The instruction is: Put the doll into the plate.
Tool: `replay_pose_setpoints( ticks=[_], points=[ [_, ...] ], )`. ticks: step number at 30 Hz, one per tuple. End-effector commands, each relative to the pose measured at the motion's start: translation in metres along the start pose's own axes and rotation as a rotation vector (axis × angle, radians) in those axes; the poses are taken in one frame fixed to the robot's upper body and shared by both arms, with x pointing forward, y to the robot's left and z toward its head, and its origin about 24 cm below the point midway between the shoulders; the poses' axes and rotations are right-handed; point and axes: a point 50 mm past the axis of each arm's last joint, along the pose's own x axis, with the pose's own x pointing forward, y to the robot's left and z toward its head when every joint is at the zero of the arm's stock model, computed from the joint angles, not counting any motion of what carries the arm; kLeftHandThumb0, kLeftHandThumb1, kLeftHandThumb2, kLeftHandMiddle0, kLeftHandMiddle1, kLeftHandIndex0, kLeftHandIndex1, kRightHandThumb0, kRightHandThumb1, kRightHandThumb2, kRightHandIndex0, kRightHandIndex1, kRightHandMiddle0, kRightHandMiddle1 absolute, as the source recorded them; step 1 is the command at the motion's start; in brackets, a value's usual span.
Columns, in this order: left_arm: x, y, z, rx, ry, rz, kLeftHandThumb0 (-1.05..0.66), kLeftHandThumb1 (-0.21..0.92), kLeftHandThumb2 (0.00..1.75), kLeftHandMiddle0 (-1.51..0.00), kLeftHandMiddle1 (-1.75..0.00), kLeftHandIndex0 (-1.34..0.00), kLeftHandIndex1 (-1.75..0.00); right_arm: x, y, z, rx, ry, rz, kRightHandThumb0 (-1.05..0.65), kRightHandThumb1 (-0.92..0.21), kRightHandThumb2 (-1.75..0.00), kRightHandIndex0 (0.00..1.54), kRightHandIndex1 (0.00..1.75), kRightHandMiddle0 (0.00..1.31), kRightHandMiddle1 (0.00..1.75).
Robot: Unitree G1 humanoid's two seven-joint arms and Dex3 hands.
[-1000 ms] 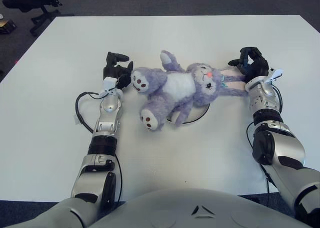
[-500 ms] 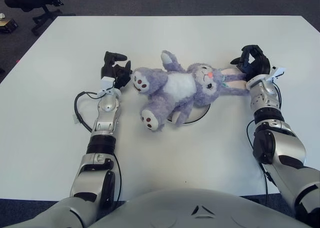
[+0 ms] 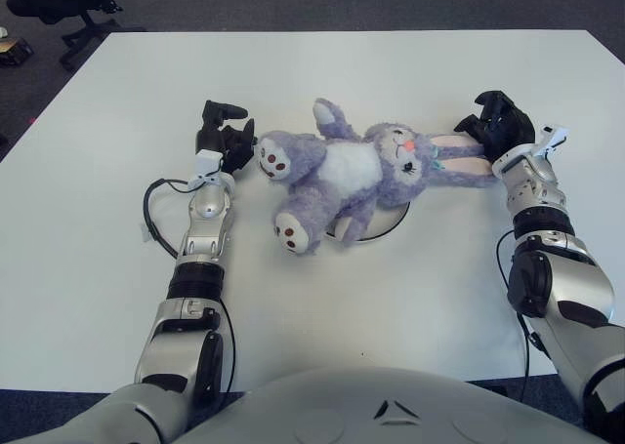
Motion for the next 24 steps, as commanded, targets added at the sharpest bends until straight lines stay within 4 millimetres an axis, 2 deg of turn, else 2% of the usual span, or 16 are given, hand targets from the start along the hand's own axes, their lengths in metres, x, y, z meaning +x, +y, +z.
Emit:
replay_pose_setpoints(
  ticks=[1,14,24],
  points=[
    [0.003,0.002,0.001,-0.009,-0.012,-0.007,-0.35,0.92,0.44,-0.68,-1.48,-0.28,-1.66,0.002,0.001,0.003,-0.039,0.005,-0.005,-0.38,-0.72,-0.78,0.74,1.75,0.32,1.75],
    [0.003,0.001,-0.001,-0.026,-0.009,-0.022,-0.35,0.92,0.44,-0.65,-1.46,-0.29,-1.66,0.002,0.002,0.004,-0.091,-0.016,-0.015,-0.38,-0.72,-0.79,0.74,1.75,0.33,1.75],
    [0.002,-0.001,-0.001,-0.06,-0.007,-0.059,-0.35,0.92,0.43,-0.6,-1.5,-0.29,-1.66,-0.005,0.012,0.003,-0.212,-0.184,-0.057,-0.37,-0.75,-0.74,0.77,1.75,0.31,1.75]
  ],
)
